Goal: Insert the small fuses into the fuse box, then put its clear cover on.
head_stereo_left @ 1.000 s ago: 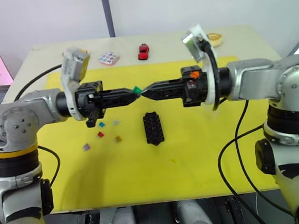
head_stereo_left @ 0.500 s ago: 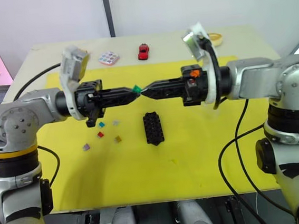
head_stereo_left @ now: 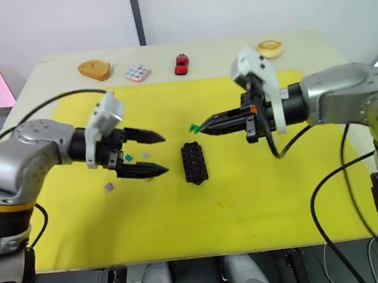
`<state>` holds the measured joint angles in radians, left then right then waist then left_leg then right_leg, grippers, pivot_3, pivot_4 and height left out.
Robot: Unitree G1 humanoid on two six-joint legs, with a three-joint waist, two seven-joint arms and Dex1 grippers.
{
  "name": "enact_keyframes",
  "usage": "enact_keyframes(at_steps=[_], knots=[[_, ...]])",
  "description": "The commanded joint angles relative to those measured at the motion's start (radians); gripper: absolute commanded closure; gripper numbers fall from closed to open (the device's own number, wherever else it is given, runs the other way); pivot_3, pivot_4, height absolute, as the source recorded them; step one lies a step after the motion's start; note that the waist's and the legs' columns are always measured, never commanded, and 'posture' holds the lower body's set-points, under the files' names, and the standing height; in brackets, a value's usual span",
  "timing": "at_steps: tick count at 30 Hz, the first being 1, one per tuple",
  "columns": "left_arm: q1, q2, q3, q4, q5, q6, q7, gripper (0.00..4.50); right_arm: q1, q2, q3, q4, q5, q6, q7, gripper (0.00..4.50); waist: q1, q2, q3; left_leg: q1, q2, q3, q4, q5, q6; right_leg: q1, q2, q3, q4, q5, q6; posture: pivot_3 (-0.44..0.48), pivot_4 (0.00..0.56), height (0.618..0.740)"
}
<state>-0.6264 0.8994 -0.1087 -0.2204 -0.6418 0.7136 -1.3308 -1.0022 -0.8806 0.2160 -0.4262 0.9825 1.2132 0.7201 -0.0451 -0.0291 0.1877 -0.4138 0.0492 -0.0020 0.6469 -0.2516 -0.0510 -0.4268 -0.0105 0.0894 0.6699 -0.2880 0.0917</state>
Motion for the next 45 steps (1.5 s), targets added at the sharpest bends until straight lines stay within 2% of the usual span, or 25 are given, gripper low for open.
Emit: enact_keyframes(at_steps=[1,7,13,19,45], knots=[[0.032,-0.017,-0.037,-0.016,0.107,-0.143,0.003,0.04,0.009,-0.022,0.086,-0.052,-0.13,-0.061,0.054,4.5,0.0,0.0,0.0,-0.001,0.0,0.0,0.0,0.0,0.0,0.0,0.0,0.0,-0.001,0.0,0.0,0.0,0.15,0.74],[0.068,-0.051,-0.068,-0.004,0.184,-0.232,0.009,0.04,-0.003,-0.03,0.185,-0.077,-0.245,-0.039,0.105,4.5,0.003,0.0,0.0,-0.011,0.0,-0.002,0.005,0.0,0.0,-0.006,0.0,-0.001,-0.002,0.001,0.001,0.0,0.15,0.74],[0.072,-0.101,-0.09,0.001,0.228,-0.235,0.045,0.04,-0.045,-0.002,0.305,-0.063,-0.343,-0.029,0.171,4.5,0.002,0.0,0.0,-0.011,0.0,-0.003,0.005,0.0,0.0,-0.006,0.0,-0.003,-0.002,0.001,0.001,0.0,0.15,0.74],[0.082,-0.114,-0.104,0.003,0.26,-0.236,0.061,0.04,-0.073,0.026,0.367,-0.037,-0.432,-0.043,0.207,4.5,0.002,0.0,0.0,-0.011,0.0,-0.004,0.005,0.0,0.0,-0.006,0.0,-0.005,0.0,0.001,0.001,0.0,0.15,0.74],[0.124,-0.119,-0.113,-0.053,0.266,-0.201,0.093,0.04,-0.043,0.082,0.396,0.002,-0.576,-0.071,0.283,4.5,0.001,0.0,0.0,-0.011,0.0,-0.006,0.012,0.0,0.0,-0.005,-0.001,-0.007,0.007,0.001,0.0,0.0,0.15,0.74]])
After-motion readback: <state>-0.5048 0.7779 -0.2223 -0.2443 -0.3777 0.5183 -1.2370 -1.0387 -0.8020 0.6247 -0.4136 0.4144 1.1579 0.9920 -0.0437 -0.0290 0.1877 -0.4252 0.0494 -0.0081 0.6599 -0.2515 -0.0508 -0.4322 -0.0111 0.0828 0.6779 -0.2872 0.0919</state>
